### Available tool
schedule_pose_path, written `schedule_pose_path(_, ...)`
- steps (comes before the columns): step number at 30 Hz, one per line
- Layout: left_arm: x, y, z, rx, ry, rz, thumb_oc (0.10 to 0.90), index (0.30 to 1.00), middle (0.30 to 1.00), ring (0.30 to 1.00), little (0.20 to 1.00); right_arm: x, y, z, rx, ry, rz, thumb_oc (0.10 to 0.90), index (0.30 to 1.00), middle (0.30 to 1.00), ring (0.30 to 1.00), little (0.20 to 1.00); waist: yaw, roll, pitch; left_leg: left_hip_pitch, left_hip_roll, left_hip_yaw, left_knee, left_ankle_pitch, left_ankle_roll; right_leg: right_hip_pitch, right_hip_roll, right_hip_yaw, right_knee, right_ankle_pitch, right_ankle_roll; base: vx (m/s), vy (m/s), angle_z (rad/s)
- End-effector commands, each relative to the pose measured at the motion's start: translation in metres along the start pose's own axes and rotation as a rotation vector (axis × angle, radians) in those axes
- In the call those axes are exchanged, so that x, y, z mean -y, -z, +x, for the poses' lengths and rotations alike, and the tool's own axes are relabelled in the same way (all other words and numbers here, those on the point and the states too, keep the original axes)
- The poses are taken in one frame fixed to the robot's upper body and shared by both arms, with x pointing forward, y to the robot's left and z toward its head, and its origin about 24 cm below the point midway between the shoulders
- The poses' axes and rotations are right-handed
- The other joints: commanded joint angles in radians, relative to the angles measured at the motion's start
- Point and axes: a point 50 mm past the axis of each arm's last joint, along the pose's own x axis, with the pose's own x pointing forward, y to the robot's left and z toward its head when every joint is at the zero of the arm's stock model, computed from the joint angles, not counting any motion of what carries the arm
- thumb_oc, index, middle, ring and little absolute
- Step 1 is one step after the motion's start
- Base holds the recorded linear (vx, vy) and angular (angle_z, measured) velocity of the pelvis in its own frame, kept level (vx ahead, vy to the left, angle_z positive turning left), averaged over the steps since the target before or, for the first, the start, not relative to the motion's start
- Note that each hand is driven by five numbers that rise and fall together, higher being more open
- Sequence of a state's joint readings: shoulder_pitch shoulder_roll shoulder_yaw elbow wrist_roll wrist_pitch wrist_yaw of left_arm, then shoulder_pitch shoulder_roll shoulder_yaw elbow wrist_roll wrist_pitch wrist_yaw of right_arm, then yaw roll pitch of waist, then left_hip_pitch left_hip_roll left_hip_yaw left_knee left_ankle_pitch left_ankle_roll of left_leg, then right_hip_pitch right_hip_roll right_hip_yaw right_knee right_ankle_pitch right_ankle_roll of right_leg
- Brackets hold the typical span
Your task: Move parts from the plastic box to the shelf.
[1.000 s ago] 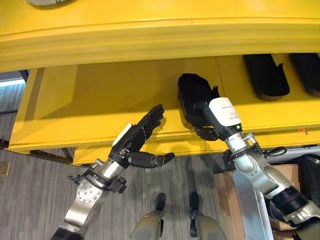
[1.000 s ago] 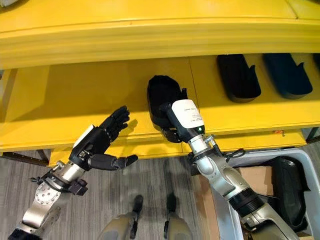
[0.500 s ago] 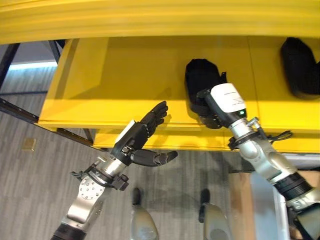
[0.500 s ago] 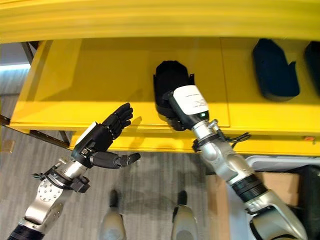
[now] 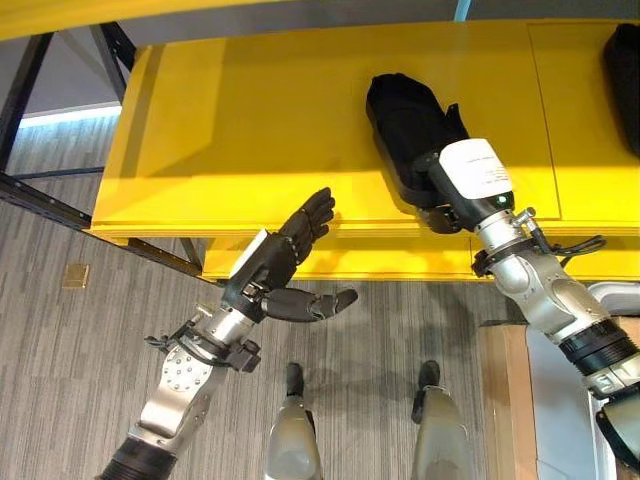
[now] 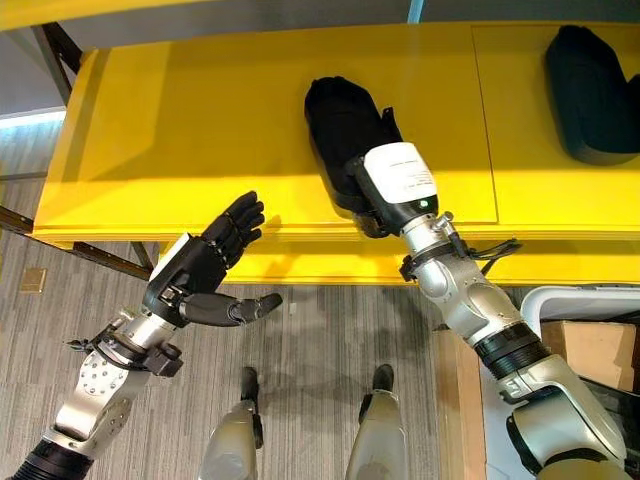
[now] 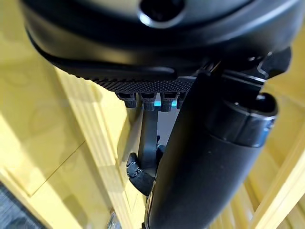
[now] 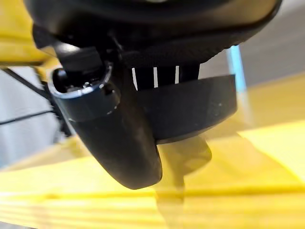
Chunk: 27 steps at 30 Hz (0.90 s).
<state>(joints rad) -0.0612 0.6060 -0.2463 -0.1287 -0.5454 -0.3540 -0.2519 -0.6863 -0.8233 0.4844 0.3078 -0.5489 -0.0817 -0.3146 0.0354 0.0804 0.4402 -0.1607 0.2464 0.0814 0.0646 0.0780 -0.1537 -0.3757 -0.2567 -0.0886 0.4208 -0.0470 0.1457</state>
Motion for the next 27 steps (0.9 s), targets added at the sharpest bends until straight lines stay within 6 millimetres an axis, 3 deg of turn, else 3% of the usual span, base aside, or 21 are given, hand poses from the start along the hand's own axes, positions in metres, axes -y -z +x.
schedule_pose_path(1,0.009,-0.044,0.012,0.273,0.063,0.021,0.9,1.0,1.0,1.0,1.0,0.065,-0.006,0.028,0.058,0.277,-0.032,0.4,0.3,0.3,0.3,0.3,0.004,-0.008,-0.048,-0.026,0.035,-0.025,0.008,-0.022,0.033,0.057,0.071,-0.018,-0.005,-0.117,-0.101,-0.03,-0.065,-0.01)
schedule_pose_path(15,0.008,-0.046,0.009,0.256,0.114,0.044,0.9,1.0,1.0,1.0,1.0,0.112,0.057,0.022,-0.163,0.321,-0.209,0.4,0.3,0.3,0.3,0.3,0.02,-0.022,-0.047,-0.047,0.063,-0.033,0.01,-0.004,0.017,0.067,0.085,-0.026,-0.021,-0.119,-0.102,-0.03,-0.054,-0.01)
schedule_pose_path(20,0.007,-0.046,0.009,0.242,0.127,0.05,0.9,1.0,1.0,1.0,1.0,0.121,0.069,0.021,-0.202,0.321,-0.232,0.4,0.3,0.3,0.3,0.3,0.028,-0.029,-0.051,-0.046,0.071,-0.033,0.014,-0.002,0.013,0.075,0.086,-0.034,-0.021,-0.122,-0.102,0.01,-0.059,-0.01)
schedule_pose_path(27,0.006,-0.047,0.011,0.242,0.137,0.056,0.9,1.0,1.0,1.0,1.0,0.131,0.071,0.03,-0.218,0.334,-0.222,0.4,0.3,0.3,0.3,0.3,0.044,-0.028,-0.05,-0.053,0.072,-0.041,0.015,0.002,0.01,0.08,0.091,-0.04,-0.027,-0.125,-0.103,0.0,-0.018,0.0)
